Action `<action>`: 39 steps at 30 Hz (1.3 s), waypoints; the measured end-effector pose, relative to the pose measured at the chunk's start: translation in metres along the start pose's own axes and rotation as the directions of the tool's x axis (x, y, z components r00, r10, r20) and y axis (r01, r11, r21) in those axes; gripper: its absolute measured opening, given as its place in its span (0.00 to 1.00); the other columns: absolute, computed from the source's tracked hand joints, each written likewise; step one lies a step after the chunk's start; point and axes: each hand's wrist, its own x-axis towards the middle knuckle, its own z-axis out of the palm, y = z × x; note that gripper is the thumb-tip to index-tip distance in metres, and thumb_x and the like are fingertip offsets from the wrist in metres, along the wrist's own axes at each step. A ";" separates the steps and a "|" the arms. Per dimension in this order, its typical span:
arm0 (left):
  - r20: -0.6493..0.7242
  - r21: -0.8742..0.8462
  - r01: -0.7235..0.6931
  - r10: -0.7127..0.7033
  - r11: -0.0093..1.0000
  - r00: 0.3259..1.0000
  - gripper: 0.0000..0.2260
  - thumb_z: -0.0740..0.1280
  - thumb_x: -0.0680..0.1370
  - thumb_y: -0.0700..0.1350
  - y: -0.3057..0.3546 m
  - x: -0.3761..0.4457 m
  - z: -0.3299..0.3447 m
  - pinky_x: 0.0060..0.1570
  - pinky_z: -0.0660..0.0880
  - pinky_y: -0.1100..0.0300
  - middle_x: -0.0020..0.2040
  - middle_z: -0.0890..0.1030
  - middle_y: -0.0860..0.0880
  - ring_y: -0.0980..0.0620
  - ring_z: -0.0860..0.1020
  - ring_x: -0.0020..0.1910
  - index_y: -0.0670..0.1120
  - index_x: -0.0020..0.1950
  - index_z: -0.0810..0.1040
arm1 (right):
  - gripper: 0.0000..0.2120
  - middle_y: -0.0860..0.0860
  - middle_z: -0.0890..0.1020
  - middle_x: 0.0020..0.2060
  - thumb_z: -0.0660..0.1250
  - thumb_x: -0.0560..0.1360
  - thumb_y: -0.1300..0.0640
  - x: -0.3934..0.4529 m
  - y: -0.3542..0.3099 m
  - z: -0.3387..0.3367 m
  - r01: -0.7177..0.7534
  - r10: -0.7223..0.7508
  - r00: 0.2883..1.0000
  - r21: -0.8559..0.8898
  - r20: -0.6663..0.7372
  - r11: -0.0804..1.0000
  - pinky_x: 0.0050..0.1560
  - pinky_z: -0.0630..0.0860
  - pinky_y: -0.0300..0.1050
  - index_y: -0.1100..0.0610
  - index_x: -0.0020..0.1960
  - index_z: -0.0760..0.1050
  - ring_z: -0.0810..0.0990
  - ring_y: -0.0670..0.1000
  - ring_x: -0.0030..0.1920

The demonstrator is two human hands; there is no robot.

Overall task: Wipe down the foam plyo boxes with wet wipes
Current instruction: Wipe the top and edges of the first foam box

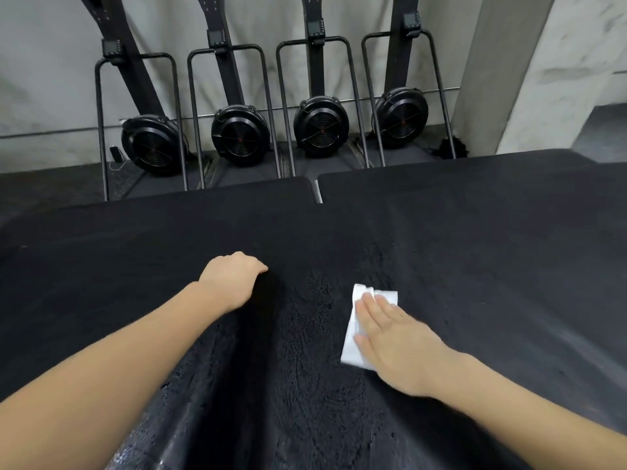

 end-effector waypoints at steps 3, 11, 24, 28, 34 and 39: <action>-0.111 0.020 -0.121 0.122 0.992 0.986 0.29 0.60 0.78 0.34 0.024 -0.030 0.017 0.64 0.72 0.53 0.69 0.78 0.52 0.50 0.76 0.66 0.55 0.77 0.69 | 0.42 0.68 0.56 0.77 0.22 0.79 0.44 -0.026 -0.020 0.013 0.067 -0.067 0.998 0.003 -0.005 0.998 0.73 0.63 0.63 0.69 0.78 0.52 0.58 0.68 0.77; -0.343 -0.061 -0.271 0.234 0.961 0.910 0.30 0.61 0.73 0.32 0.063 -0.111 0.054 0.69 0.64 0.52 0.62 0.79 0.55 0.49 0.74 0.68 0.51 0.74 0.72 | 0.31 0.56 0.45 0.81 0.39 0.83 0.45 0.023 -0.016 -0.011 -0.118 0.114 0.993 0.102 0.044 0.988 0.78 0.51 0.54 0.59 0.81 0.43 0.45 0.58 0.80; -0.319 -0.165 -0.284 0.222 0.944 0.922 0.27 0.56 0.80 0.35 0.083 -0.156 0.055 0.78 0.50 0.52 0.71 0.73 0.55 0.52 0.62 0.78 0.52 0.79 0.64 | 0.28 0.63 0.49 0.79 0.37 0.85 0.52 -0.101 -0.063 -0.007 0.067 -0.084 0.994 -0.228 -0.068 0.971 0.78 0.52 0.52 0.69 0.78 0.50 0.49 0.62 0.79; -0.479 -0.228 -0.483 0.334 0.846 0.812 0.22 0.60 0.78 0.33 0.115 -0.165 0.049 0.67 0.70 0.47 0.58 0.82 0.49 0.45 0.77 0.63 0.44 0.71 0.76 | 0.42 0.73 0.59 0.73 0.22 0.77 0.51 -0.083 -0.044 0.012 0.009 -0.024 0.993 -0.130 -0.112 0.991 0.73 0.61 0.66 0.70 0.70 0.66 0.59 0.73 0.74; -0.505 -0.391 -0.630 0.416 0.672 0.757 0.18 0.60 0.81 0.38 0.156 -0.184 0.053 0.62 0.75 0.52 0.60 0.81 0.53 0.52 0.77 0.62 0.50 0.68 0.77 | 0.31 0.71 0.71 0.67 0.39 0.83 0.54 -0.138 -0.079 0.035 -0.019 -0.030 0.971 -0.203 -0.237 0.979 0.65 0.74 0.61 0.72 0.66 0.72 0.72 0.70 0.68; -0.262 -0.549 -0.519 0.455 0.655 0.851 0.21 0.55 0.79 0.48 0.166 -0.190 0.049 0.64 0.74 0.51 0.62 0.81 0.49 0.49 0.78 0.62 0.53 0.70 0.77 | 0.28 0.69 0.75 0.64 0.43 0.81 0.54 -0.127 -0.057 0.044 0.023 -0.065 0.961 -0.157 -0.270 0.987 0.65 0.73 0.60 0.67 0.69 0.72 0.72 0.69 0.68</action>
